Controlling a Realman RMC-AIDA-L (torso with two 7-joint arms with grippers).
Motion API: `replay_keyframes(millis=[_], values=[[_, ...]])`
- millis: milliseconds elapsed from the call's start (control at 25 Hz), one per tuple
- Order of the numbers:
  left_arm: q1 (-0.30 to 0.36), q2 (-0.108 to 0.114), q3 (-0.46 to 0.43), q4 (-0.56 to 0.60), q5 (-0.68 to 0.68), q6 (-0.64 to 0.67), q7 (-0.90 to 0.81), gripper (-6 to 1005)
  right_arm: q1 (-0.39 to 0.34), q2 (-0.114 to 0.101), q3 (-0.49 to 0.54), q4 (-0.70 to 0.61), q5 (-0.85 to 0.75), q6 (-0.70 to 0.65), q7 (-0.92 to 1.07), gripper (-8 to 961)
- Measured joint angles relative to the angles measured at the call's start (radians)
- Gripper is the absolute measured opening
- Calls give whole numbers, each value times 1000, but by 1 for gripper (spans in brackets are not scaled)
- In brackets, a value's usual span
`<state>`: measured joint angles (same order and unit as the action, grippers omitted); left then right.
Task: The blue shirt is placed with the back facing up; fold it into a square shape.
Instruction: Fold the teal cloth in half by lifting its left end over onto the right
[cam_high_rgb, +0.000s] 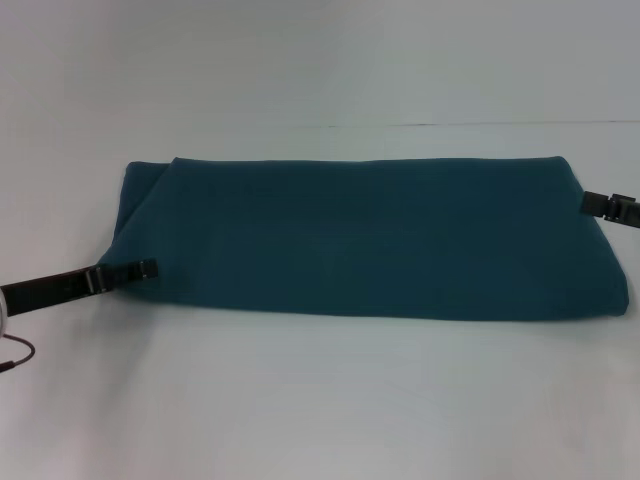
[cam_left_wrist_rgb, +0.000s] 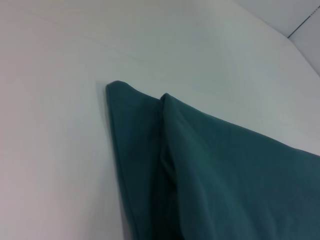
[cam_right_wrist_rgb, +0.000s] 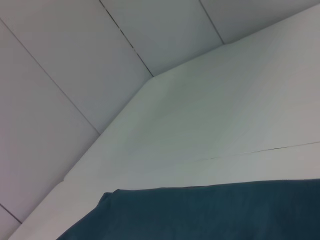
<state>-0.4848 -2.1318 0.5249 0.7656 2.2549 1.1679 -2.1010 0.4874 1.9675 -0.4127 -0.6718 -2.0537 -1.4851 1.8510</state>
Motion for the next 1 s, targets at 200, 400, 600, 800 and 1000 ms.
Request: replay_keyframes(millis=[200,400,600,800,1000], values=[[3,0,0,-3,0,-37,4,848,0,1,2,0,0,0,-1,905],[5,-2,0,-5,0,-53,1,683,0,3,1,0,0,0,-2,906],[5,-2,0,-5,0,-57,0,475,-1,6,0,0,0,0,-8,904],[0,-4,0,-5,0,-57,-1,191,-1,10,0,0,0,0,-31,901],[0,-6,0,-7,-4,-57,-4,84,0,13,0,0,-1,0,-47,899]])
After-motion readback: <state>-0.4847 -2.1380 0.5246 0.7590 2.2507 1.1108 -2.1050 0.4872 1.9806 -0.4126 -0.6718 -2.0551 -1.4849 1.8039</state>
